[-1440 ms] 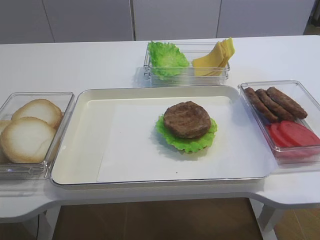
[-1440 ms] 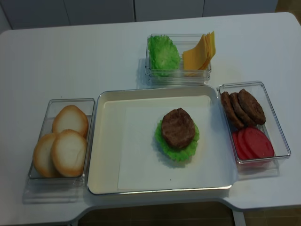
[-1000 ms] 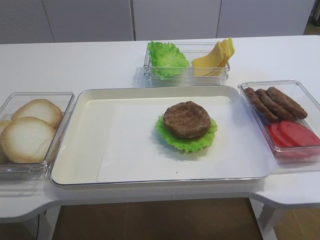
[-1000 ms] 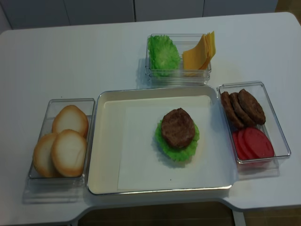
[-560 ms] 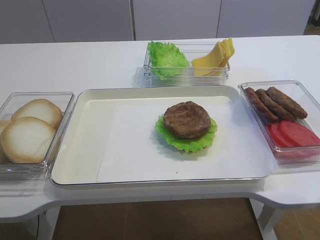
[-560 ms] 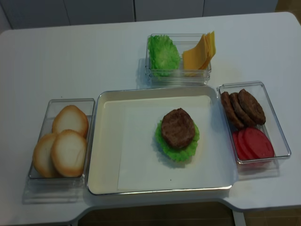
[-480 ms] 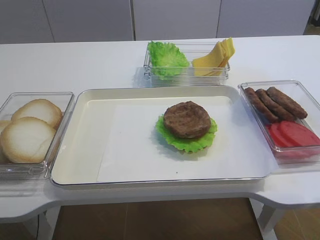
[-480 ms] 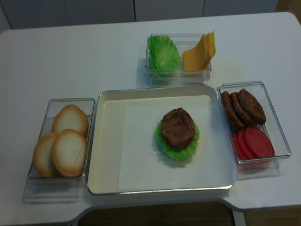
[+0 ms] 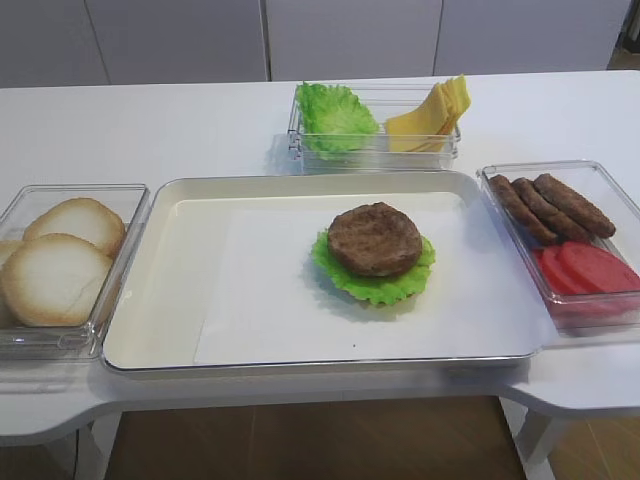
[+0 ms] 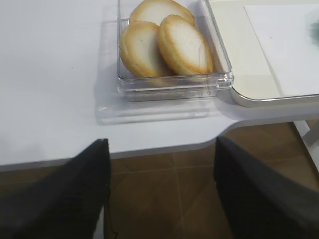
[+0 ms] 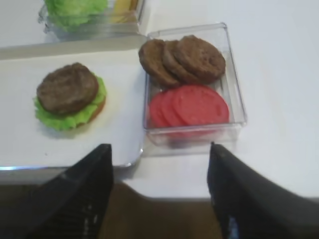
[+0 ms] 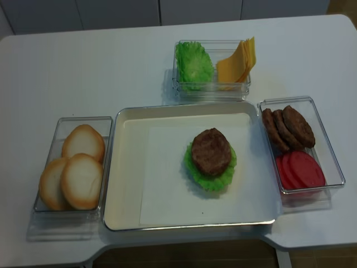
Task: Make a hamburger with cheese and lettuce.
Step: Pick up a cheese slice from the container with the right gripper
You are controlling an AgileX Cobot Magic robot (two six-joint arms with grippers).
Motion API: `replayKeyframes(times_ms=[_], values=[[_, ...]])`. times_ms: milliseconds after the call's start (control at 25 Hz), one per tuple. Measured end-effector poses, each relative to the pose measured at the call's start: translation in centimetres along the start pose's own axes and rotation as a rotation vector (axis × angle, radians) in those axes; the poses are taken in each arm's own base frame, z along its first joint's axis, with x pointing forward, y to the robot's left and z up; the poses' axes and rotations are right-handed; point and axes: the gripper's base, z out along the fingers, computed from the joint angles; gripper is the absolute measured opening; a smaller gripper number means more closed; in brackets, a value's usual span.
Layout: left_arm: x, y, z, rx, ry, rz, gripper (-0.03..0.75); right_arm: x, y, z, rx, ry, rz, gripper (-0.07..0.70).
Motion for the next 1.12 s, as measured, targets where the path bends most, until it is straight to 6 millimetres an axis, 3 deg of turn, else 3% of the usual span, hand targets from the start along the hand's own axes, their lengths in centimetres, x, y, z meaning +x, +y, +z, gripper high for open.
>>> replayKeyframes(times_ms=[200,360,600,880,1120], values=[[0.0,0.0,0.0,0.000,0.000,0.000,0.476,-3.0,0.1,2.2,-0.047,-0.066,0.087,0.454],[0.0,0.0,0.0,0.000,0.000,0.000,0.476,-5.2,0.2,5.1,-0.116,-0.040,0.210,0.452],[0.0,0.0,0.0,0.000,0.000,0.000,0.476,-10.0,0.4,9.6,-0.204,-0.026,0.303,0.452],[0.0,0.0,0.0,0.000,0.000,0.000,0.476,-15.3,-0.2,16.0,-0.241,0.022,0.370,0.451],[0.0,0.0,0.0,0.000,0.000,0.000,0.476,-18.0,-1.0,21.8,-0.264,0.061,0.445,0.451]])
